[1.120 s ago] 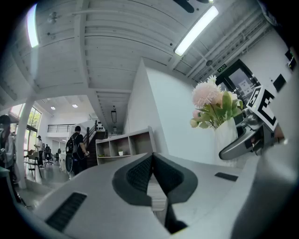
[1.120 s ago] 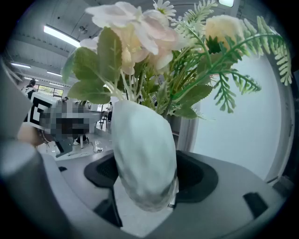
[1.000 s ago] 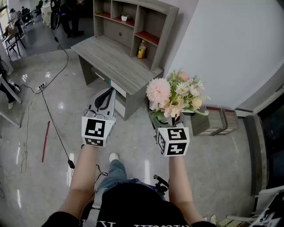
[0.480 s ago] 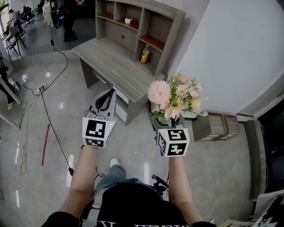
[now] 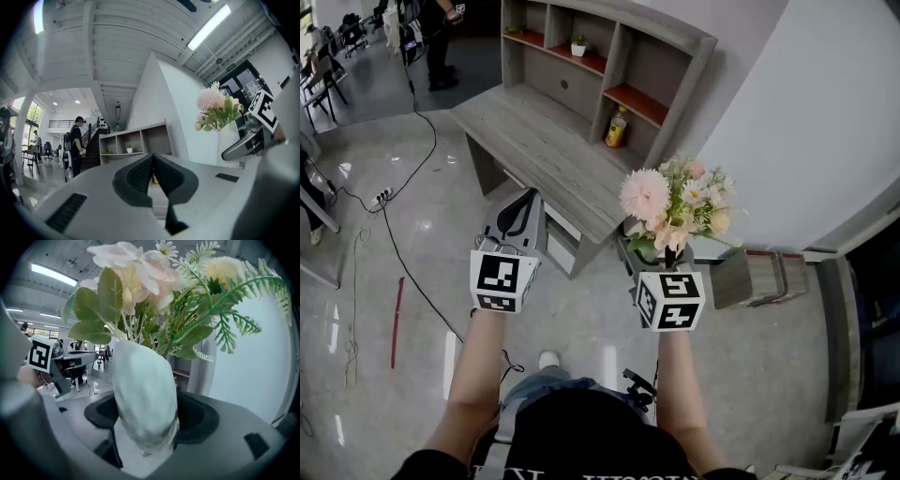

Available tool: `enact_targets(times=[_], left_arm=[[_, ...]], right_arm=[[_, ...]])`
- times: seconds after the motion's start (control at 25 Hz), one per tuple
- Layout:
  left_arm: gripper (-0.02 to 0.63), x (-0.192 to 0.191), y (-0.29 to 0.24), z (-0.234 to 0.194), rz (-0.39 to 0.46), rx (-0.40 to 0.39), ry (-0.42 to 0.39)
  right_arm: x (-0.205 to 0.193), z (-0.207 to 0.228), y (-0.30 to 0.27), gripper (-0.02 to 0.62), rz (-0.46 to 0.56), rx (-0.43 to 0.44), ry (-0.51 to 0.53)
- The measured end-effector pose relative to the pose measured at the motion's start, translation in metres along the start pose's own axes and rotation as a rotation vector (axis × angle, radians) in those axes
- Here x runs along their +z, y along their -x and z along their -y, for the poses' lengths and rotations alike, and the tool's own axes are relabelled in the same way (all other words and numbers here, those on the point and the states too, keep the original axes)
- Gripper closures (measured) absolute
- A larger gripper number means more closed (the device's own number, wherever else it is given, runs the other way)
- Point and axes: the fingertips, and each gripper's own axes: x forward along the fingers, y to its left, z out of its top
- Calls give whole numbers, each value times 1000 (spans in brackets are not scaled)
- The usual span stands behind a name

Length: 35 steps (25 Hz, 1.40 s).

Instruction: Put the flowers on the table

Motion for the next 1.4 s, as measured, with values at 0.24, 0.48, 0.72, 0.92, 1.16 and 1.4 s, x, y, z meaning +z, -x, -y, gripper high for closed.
enact_targets(times=[0.24, 0.48, 0.72, 0.92, 1.16, 1.4], left_arm=[[595, -13, -30, -25, 5, -27, 22], [595, -23, -49, -42, 8, -30, 23], [595, -30, -64, -50, 10, -27, 15], [595, -40, -71, -59, 4, -27, 15], [596, -53, -90, -69, -8, -34, 13], [596, -78, -145, -94, -28, -73, 12]], right_arm=[[8, 0, -37, 230, 21, -18, -3], [12, 2, -64, 230, 3, -36, -12], [16, 5, -89, 230, 0, -17, 1], [17, 7, -104, 230, 9, -22, -1], [16, 13, -128, 230, 7, -26, -3], [14, 28, -192, 230, -18, -46, -39]])
